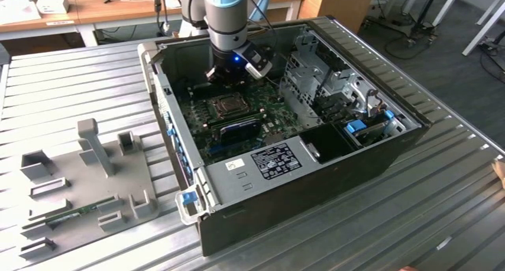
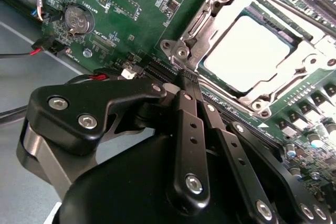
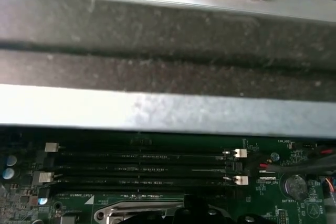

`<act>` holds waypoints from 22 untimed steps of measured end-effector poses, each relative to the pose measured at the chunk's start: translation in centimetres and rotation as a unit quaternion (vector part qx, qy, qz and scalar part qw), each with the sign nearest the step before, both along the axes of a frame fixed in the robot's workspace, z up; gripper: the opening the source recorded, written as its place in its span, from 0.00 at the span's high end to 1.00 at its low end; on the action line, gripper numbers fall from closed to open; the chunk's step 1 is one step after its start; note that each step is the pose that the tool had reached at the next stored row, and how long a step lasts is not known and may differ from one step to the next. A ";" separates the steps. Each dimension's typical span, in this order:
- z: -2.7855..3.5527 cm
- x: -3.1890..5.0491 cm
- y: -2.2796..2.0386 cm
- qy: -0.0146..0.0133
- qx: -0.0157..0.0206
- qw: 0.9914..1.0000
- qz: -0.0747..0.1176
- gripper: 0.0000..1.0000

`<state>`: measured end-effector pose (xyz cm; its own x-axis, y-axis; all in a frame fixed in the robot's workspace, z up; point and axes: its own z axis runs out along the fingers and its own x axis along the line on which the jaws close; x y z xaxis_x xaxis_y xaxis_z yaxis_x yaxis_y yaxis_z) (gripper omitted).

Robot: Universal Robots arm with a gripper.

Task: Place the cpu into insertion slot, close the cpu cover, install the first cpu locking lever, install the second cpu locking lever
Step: 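Install the first cpu locking lever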

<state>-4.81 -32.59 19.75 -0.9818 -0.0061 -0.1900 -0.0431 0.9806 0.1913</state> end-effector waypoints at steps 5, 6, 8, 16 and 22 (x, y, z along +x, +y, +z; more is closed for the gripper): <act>-0.05 -0.01 -0.06 -0.006 0.006 1.000 0.000 0.90; -0.06 -0.01 -0.13 -0.006 0.007 1.000 0.000 0.90; -0.07 -0.05 -0.32 -0.008 0.007 1.000 0.000 0.90; -0.07 -0.20 -0.55 -0.014 0.024 1.000 0.000 0.90; -0.13 -0.56 -0.90 -0.022 0.029 0.999 0.000 0.90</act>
<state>-5.37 -33.50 19.62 -0.9722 0.0059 -0.2339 -0.0530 0.9681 0.2449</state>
